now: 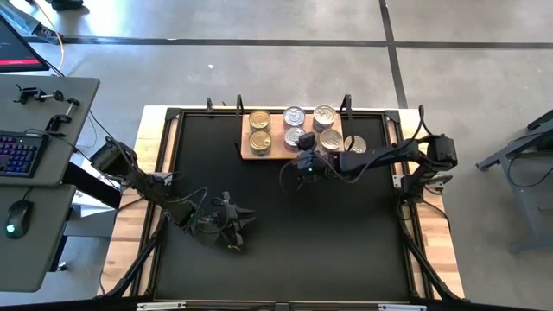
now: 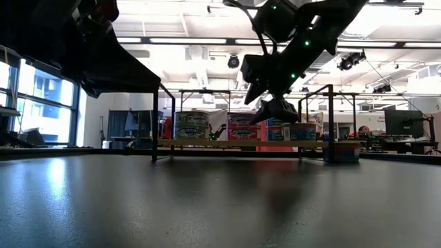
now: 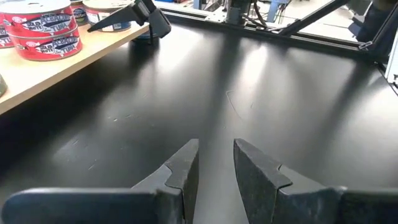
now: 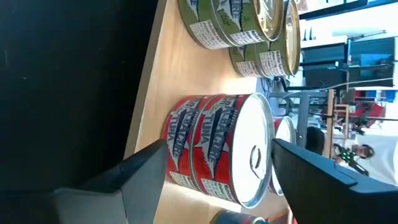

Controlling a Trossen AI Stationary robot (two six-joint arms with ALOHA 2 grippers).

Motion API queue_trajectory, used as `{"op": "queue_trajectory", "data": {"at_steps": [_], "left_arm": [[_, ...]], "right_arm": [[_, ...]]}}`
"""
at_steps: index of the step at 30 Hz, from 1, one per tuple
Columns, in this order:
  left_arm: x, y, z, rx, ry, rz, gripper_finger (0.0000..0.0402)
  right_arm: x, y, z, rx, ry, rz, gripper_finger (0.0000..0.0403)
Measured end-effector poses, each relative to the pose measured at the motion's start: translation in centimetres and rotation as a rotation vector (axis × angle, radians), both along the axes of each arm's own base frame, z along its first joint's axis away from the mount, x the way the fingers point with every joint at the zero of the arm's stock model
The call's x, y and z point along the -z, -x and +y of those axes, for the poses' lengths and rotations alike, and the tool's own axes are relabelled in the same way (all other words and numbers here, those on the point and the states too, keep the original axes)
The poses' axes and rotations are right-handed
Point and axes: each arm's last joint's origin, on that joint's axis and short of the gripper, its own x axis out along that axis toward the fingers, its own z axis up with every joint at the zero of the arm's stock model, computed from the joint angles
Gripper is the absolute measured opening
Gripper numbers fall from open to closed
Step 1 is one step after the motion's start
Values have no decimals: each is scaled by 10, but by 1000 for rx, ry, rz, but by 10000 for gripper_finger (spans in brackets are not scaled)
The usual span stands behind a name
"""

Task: Stack canned seafood by type on shelf
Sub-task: Stack the blue tuna can on top of the blue tuna can

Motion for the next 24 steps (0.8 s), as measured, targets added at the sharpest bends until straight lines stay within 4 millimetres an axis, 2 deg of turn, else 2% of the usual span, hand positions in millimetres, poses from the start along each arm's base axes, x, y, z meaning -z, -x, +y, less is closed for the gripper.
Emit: {"op": "queue_trajectory", "data": {"at_steps": [2,5,7,10,13,16,20,24], "left_arm": [[0,0,0,-2,5,-2,90],[-1,0,0,-2,7,-5,90],[-1,-1,-1,-1,10,-8,90],[-1,-1,-1,-1,10,-9,90],[-1,-1,0,-2,9,-8,90],[-1,0,-1,1,10,-9,90],[-1,0,-1,7,-3,-5,90],[-4,-2,-1,13,-31,-13,90]], "right_arm": [[-3,-1,5,15,26,10,278],[-17,-2,20,61,34,4,278],[-30,4,36,83,-33,14,278],[-50,20,63,97,-227,55,270],[-60,47,87,144,-465,133,247],[-56,77,108,221,-651,161,217],[-39,128,131,361,-753,144,165],[-22,177,132,667,-778,65,102]]}}
